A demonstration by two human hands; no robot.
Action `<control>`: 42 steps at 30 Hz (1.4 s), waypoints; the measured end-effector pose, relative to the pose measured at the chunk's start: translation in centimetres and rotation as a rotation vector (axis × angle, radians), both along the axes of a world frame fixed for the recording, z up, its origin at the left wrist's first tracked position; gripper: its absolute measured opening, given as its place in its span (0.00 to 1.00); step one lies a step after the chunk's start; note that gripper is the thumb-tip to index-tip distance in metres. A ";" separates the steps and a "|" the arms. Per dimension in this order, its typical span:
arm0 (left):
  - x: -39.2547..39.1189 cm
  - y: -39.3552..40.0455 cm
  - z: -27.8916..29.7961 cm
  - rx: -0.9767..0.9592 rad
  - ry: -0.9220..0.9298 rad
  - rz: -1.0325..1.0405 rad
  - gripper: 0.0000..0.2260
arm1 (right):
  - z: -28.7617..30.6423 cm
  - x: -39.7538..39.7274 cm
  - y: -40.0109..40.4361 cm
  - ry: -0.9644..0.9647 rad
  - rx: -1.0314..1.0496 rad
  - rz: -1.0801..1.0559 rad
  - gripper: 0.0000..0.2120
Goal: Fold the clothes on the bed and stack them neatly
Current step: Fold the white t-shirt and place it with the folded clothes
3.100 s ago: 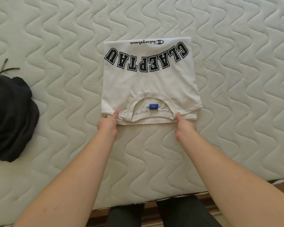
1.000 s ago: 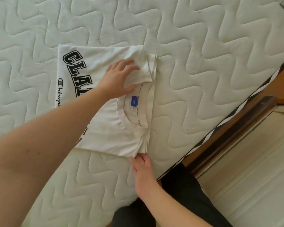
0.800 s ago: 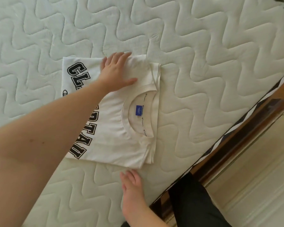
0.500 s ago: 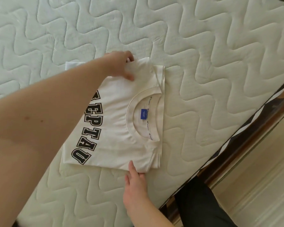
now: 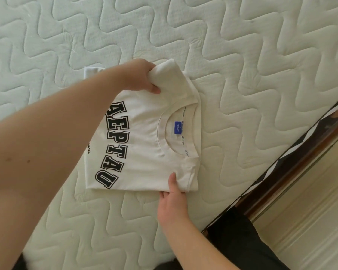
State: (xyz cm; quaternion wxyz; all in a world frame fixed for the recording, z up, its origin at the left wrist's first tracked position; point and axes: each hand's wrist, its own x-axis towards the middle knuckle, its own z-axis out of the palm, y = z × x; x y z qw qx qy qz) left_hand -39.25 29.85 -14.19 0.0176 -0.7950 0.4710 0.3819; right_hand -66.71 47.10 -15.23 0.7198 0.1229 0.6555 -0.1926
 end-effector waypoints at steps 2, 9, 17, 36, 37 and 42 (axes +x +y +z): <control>-0.1 1.9 1.1 0.007 0.009 0.115 0.13 | 0.1 -0.9 -1.0 -0.046 -0.084 0.043 0.20; -4.1 13.3 5.0 -0.162 0.291 0.696 0.11 | 3.2 -3.9 -6.7 -0.200 -0.369 0.208 0.23; -14.6 24.4 12.5 -0.634 0.539 1.281 0.14 | 9.9 -5.1 -9.7 -0.286 -0.659 0.651 0.12; -25.1 40.0 31.4 -0.866 0.901 1.360 0.17 | 37.0 -16.1 -6.7 -0.207 -1.031 1.177 0.12; -25.4 40.3 32.1 -0.873 0.901 1.349 0.14 | 37.7 -16.4 -6.5 -0.202 -1.037 1.169 0.13; -25.9 40.5 33.8 -0.880 0.897 1.276 0.17 | 39.8 -18.0 -5.6 -0.116 -1.085 1.095 0.13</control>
